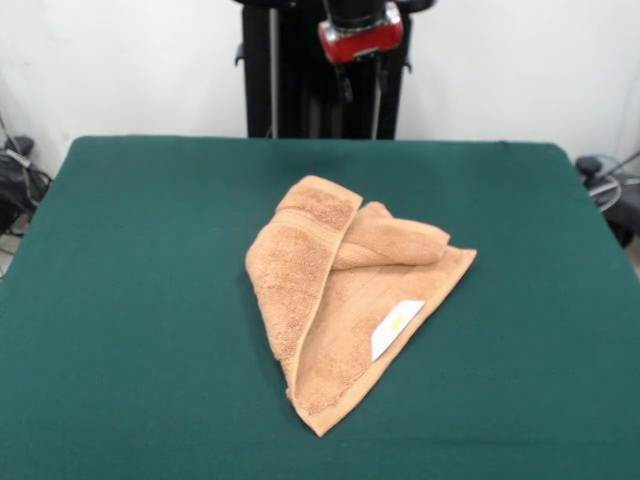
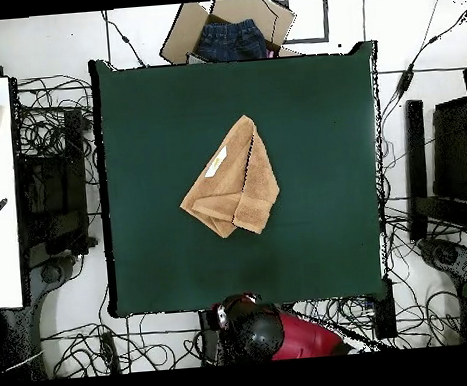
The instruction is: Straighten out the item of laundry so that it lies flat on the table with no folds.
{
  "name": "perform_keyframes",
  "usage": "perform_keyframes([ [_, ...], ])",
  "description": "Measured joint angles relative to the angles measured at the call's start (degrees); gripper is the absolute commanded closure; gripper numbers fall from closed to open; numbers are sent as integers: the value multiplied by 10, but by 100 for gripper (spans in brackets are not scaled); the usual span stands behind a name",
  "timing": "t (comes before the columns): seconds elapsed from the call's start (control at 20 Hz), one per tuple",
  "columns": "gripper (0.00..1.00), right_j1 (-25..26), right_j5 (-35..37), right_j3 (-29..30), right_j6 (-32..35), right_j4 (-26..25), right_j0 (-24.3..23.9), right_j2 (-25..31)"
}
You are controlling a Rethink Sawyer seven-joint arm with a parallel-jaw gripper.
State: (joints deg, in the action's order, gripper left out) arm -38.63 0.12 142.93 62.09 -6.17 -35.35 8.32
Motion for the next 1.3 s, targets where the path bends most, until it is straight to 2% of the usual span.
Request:
perform_keyframes([
  [0.2, 0, -10, -15, 19, 0, -1, -2, 0],
  [1.3, 0, -22, -32, 25, 0, -4, -5, 0],
])
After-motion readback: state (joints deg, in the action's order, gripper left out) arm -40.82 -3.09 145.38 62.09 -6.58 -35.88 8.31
